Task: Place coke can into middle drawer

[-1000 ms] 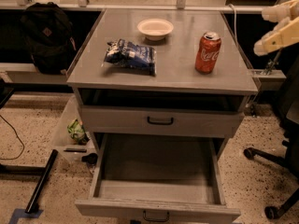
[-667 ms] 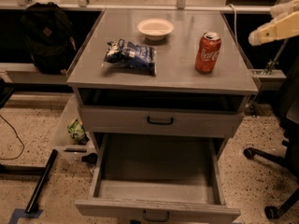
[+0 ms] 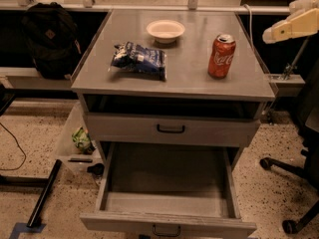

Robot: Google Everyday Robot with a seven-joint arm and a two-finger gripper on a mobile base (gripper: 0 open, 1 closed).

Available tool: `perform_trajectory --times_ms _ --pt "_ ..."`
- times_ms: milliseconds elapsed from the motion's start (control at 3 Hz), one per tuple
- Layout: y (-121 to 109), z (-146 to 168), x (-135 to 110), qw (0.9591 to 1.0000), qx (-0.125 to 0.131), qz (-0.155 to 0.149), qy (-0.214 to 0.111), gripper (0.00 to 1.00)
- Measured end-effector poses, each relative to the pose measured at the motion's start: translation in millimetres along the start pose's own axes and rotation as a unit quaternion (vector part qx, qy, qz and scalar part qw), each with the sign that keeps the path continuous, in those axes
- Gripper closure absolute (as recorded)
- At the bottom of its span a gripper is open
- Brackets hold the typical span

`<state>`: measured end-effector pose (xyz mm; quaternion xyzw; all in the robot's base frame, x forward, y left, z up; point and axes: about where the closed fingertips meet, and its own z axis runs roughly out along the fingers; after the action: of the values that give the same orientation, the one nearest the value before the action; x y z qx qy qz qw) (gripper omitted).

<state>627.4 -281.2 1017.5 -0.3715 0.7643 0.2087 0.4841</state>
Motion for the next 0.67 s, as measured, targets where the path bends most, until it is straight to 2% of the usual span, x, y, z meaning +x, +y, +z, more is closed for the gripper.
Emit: perform_trajectory --times_ms 667 --pt "8.1 36.5 -6.7 0.9989 0.009 0.01 -0.045 0.0"
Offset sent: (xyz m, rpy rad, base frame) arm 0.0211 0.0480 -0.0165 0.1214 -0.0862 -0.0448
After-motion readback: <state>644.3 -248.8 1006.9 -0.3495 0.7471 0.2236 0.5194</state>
